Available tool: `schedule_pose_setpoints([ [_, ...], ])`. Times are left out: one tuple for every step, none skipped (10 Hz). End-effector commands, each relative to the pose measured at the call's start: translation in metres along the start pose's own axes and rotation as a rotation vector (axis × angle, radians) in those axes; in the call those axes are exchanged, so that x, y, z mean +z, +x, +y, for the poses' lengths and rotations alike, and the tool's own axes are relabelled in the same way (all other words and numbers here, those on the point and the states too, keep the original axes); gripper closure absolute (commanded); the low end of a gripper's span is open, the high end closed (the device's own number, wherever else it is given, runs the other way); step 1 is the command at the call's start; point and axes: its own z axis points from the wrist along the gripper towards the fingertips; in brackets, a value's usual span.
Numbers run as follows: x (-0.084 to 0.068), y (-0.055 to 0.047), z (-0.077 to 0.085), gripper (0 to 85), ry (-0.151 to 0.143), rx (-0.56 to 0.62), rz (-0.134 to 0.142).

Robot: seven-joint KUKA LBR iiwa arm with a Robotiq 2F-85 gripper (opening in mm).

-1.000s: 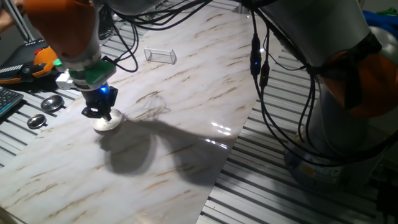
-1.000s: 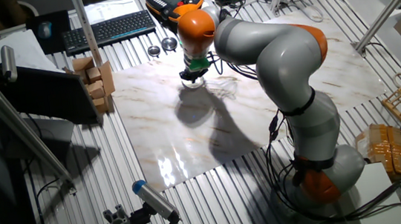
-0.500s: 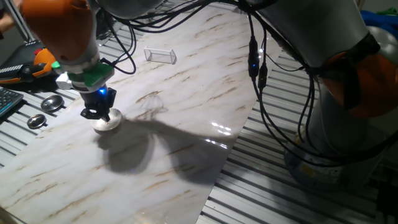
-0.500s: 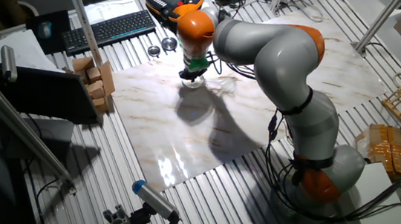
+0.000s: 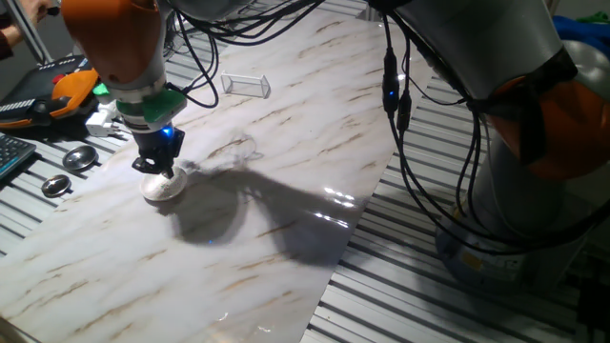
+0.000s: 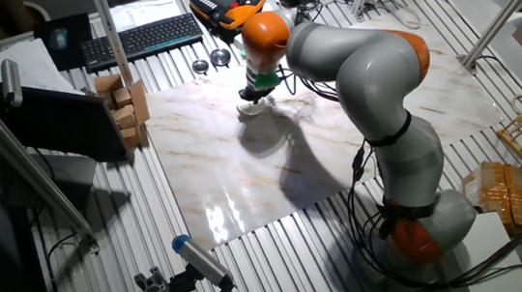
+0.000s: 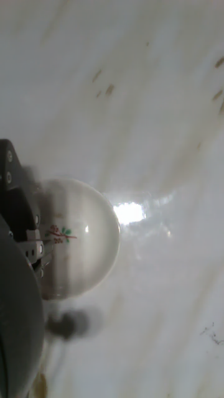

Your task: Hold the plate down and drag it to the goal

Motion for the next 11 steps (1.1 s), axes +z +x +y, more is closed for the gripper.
schedule_pose_setpoints([
  [0.002,-0.001,-0.003,85.0,-0.001,-0.004,-0.001],
  [0.006,-0.001,-0.007,85.0,-0.009,-0.008,-0.002],
  [0.009,-0.001,-0.007,85.0,-0.01,-0.005,-0.002],
  [0.009,-0.001,-0.008,85.0,-0.009,-0.005,-0.002],
  [0.011,-0.001,-0.009,85.0,-0.004,-0.007,-0.002],
  [0.014,-0.001,-0.013,85.0,-0.004,-0.011,-0.004],
  [0.018,-0.001,-0.014,85.0,-0.009,-0.012,-0.005],
  [0.019,0.0,-0.015,85.0,-0.012,-0.012,-0.005],
  [0.02,0.0,-0.015,85.0,-0.013,-0.01,-0.001],
  [0.02,0.0,-0.016,85.0,-0.01,-0.011,-0.003],
  [0.02,0.0,-0.016,85.0,-0.005,-0.011,-0.008],
])
